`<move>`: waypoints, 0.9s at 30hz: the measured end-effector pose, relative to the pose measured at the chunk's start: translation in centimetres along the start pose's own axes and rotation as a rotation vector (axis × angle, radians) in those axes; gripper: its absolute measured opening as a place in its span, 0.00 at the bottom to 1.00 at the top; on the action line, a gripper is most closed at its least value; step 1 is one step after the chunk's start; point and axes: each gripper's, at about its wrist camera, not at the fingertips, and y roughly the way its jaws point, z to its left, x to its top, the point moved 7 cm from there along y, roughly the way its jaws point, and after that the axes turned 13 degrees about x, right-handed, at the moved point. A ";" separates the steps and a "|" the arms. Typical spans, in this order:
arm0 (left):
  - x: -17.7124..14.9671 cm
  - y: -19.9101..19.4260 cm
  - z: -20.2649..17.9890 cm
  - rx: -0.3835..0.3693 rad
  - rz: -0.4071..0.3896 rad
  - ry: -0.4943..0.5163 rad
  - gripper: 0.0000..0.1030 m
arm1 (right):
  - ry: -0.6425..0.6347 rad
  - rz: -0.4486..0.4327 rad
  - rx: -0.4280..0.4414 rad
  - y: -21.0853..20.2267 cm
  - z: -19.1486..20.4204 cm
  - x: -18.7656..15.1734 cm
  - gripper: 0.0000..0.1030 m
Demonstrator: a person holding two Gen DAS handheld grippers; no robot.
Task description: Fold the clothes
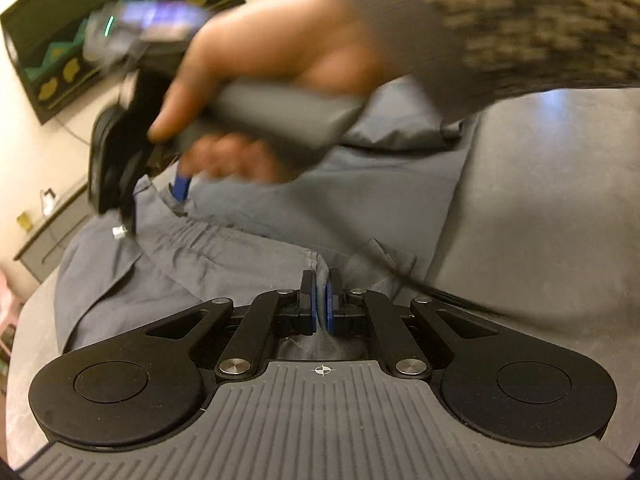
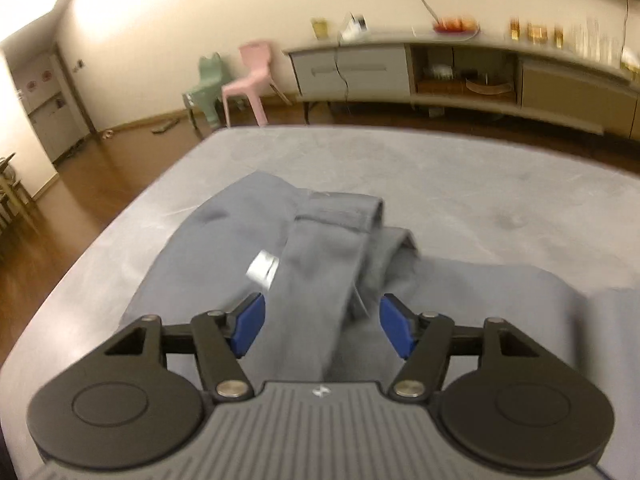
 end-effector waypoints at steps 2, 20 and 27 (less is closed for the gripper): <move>-0.1 0.1 0.4 -0.012 -0.003 -0.015 0.00 | 0.061 0.040 0.041 1.6 -0.6 0.4 0.30; 1.3 -3.0 11.6 -0.249 -0.032 -0.563 0.32 | 0.175 -0.206 -0.025 -8.9 -2.6 -4.0 0.02; 0.1 2.5 16.7 -0.044 0.117 -0.672 0.31 | 0.187 -0.152 -0.095 -6.8 -5.9 -6.2 0.04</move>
